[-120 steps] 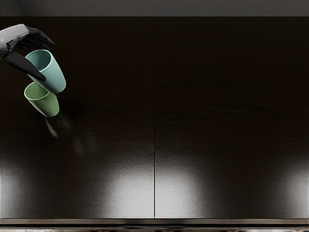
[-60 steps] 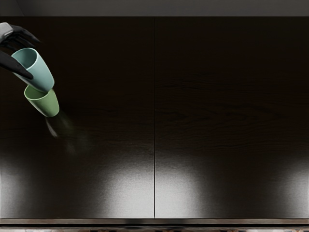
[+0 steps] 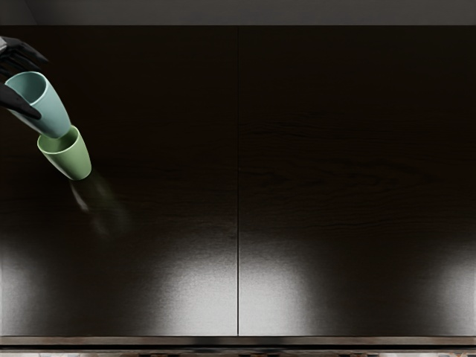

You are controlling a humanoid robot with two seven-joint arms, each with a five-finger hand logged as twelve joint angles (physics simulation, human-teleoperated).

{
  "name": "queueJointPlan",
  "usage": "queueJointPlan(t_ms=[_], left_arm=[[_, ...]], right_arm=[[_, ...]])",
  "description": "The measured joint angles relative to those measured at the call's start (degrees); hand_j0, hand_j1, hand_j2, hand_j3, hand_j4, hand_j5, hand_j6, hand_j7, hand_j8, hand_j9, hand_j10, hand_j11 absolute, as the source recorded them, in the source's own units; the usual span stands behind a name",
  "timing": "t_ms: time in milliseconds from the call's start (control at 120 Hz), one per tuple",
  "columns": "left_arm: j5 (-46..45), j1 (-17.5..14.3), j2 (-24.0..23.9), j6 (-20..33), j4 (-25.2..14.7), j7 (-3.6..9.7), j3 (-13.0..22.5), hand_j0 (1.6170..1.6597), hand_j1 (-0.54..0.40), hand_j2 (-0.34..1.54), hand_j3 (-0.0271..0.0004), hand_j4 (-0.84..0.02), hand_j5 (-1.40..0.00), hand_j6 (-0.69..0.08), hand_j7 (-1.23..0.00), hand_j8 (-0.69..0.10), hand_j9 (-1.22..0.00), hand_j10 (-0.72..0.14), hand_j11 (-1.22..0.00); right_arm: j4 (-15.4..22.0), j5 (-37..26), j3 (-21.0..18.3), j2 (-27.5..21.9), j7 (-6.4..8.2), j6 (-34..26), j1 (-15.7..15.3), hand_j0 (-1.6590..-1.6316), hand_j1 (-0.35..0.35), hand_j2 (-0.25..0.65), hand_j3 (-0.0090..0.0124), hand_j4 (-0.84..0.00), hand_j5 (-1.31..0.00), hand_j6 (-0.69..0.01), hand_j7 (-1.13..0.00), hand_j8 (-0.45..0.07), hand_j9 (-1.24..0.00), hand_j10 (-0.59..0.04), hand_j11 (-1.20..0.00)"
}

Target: Pick up cup and place in cup with left hand

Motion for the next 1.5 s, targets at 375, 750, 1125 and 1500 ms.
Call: queueJointPlan(t_ms=[375, 750, 1125, 1500], left_arm=[[0.0, 1.6, 0.1, 0.2, 0.2, -0.92, -0.1, 1.6578, -0.122, 0.22, 0.0000, -0.435, -0.57, -0.436, -0.57, -0.369, -0.56, -0.426, -0.57], [0.0, 1.7, 0.0, 0.1, 0.0, -1.35, 0.0, 1.6580, -0.122, 0.22, 0.0000, -0.432, -0.56, -0.433, -0.56, -0.374, -0.55, -0.432, -0.56], [0.0, 2.5, -0.3, 2.9, -0.1, -3.36, 0.0, 1.6580, 0.140, 0.08, 0.0000, -0.193, -0.24, -0.194, -0.24, -0.181, -0.24, -0.191, -0.24], [-3.3, 2.3, -0.3, -15.4, -3.8, -9.56, -4.1, 1.6580, 0.293, 0.02, 0.0000, -0.059, -0.07, -0.061, -0.07, -0.059, -0.07, -0.059, -0.07]], right_arm=[[0.0, 0.0, 0.0, 0.0, 0.00, 0.0, 0.0, -1.6581, -0.349, 0.000, 0.0000, 0.000, 0.00, -0.001, 0.00, 0.000, 0.00, 0.000, 0.00], [0.0, 0.0, 0.0, 0.0, 0.00, 0.0, 0.0, -1.6581, -0.349, 0.000, 0.0000, 0.000, 0.00, -0.001, 0.00, 0.000, 0.00, 0.000, 0.00], [0.0, 0.0, 0.0, 0.0, 0.00, 0.0, 0.0, -1.6581, -0.349, 0.000, 0.0000, 0.000, 0.00, -0.001, 0.00, 0.000, 0.00, 0.000, 0.00], [0.0, 0.0, 0.0, 0.0, 0.00, 0.0, 0.0, -1.6581, -0.349, 0.000, 0.0000, 0.000, 0.00, -0.001, 0.00, 0.000, 0.00, 0.000, 0.00]])
